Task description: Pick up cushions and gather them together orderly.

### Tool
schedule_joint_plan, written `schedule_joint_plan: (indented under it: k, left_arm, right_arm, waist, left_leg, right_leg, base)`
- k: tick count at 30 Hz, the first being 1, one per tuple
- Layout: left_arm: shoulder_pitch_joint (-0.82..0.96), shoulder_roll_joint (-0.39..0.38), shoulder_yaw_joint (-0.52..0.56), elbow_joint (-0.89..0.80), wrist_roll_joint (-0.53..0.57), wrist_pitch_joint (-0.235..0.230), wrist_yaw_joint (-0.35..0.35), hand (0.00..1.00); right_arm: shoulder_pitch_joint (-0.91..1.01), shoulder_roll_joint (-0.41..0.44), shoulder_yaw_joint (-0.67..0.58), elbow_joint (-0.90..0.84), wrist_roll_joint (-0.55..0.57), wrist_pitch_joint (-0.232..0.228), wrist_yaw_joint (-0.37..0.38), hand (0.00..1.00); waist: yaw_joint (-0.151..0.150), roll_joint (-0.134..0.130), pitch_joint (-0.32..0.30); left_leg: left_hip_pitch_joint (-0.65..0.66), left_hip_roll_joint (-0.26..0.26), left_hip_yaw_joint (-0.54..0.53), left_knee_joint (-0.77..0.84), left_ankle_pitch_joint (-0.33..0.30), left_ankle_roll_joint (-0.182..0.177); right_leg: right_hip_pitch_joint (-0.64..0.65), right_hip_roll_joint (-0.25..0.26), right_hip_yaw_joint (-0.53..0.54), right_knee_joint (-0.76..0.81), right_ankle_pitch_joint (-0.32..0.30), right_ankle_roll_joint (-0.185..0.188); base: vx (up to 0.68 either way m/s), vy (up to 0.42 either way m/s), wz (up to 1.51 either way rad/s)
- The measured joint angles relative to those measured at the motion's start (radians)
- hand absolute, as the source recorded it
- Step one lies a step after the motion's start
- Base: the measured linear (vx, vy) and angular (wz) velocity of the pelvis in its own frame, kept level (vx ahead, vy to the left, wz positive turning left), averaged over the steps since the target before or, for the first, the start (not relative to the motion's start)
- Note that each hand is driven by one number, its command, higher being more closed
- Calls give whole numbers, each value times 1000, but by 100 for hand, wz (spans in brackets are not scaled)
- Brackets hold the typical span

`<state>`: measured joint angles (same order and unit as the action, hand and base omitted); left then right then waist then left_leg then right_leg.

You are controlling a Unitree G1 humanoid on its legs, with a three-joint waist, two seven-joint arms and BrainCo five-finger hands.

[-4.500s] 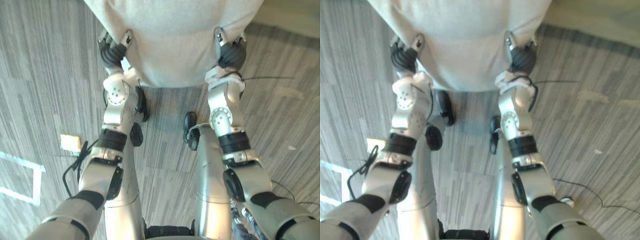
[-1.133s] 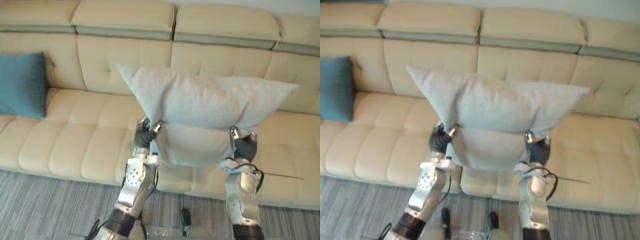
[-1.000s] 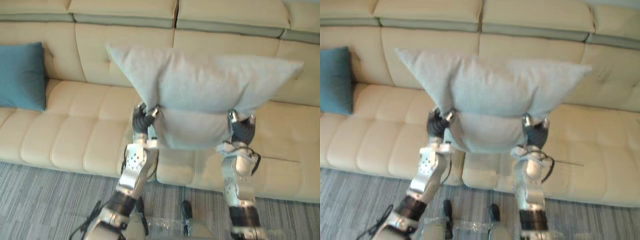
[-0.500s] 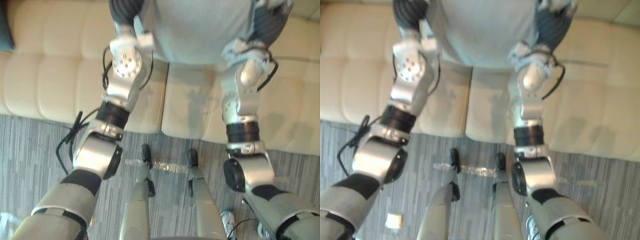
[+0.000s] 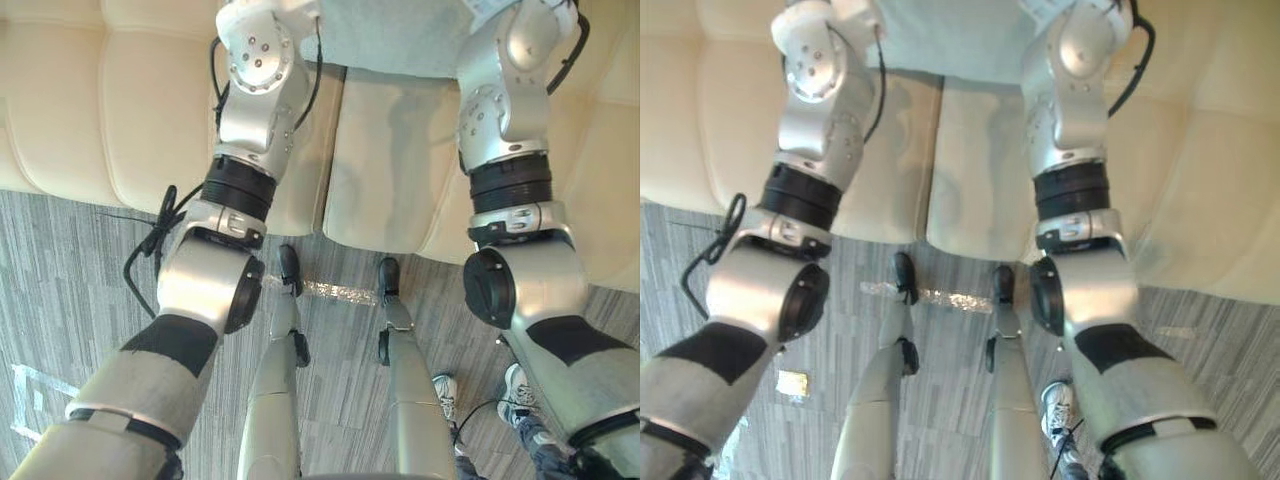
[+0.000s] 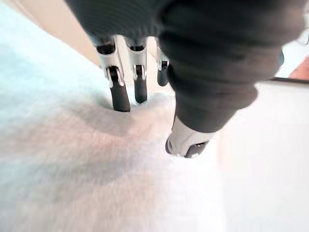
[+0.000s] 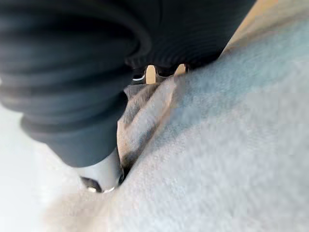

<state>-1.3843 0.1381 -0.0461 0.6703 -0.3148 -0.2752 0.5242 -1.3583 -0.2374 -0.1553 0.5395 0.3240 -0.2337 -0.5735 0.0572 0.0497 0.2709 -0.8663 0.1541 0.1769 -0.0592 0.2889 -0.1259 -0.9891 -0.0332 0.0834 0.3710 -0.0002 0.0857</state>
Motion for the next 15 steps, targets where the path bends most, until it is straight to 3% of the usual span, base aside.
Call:
schedule_joint_plan:
  k: [4,8,12,15]
  left_arm:
    - [107,-4,3,-39,42,25,-25,0]
    - [236,24,21,-116,82,49,-62,0]
    - [440,99,39,-265,97,46,-103,0]
    - [607,120,48,-390,95,37,-142,0]
  right_arm:
    - [197,-30,-105,-148,9,-22,26,0]
    - [460,-100,-203,-241,54,-27,118,0]
    - [768,-110,-261,-378,71,-36,221,0]
    - [967,-94,-275,-448,70,-35,279,0]
  waist:
    - [-17,-8,5]
    - [-36,-32,18]
    - [-50,-42,19]
    - [-52,-50,15]
  left_leg:
    - [66,2,-9,0,0,0]
    - [176,4,-24,15,-3,2]
    - [295,11,-21,79,-104,20]
    - [349,9,-19,98,-123,29]
  right_leg:
    - [46,3,-13,64,-12,-5]
    - [162,5,-18,85,-12,-5]
    - [305,9,-17,96,-53,9]
    - [367,5,-17,92,-55,9]
  base:
    - [37,-52,18]
    - [60,-41,15]
    - [134,-5,4]
    - [86,4,-4]
